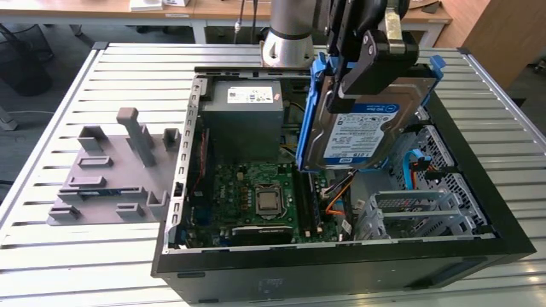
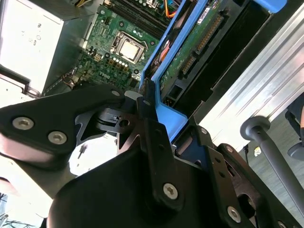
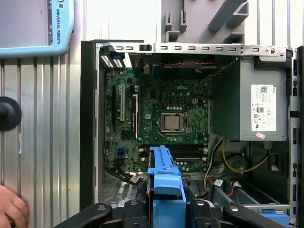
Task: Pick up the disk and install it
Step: 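Insert the disk into the insertion slot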
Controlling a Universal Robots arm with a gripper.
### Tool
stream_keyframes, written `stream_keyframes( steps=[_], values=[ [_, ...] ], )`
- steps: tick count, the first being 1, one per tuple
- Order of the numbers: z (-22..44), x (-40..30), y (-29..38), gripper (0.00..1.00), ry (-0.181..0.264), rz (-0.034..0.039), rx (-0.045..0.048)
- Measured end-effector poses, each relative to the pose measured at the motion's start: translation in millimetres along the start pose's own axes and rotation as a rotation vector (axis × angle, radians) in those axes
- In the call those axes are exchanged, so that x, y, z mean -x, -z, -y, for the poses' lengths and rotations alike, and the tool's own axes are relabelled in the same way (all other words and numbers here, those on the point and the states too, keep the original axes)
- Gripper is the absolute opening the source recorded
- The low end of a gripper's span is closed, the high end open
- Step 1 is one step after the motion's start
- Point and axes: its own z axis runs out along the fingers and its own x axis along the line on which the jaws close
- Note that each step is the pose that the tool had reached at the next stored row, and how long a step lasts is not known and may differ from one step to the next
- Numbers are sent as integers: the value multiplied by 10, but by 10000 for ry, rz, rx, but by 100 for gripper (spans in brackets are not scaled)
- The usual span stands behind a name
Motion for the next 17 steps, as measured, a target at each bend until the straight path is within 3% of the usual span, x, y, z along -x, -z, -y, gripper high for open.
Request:
stream_keyframes(
  steps=[11,17],
  values=[
    [0,-10,-1,36,0,-1,0],
    [3,-96,-7,36,1,0,-2]
  ],
)
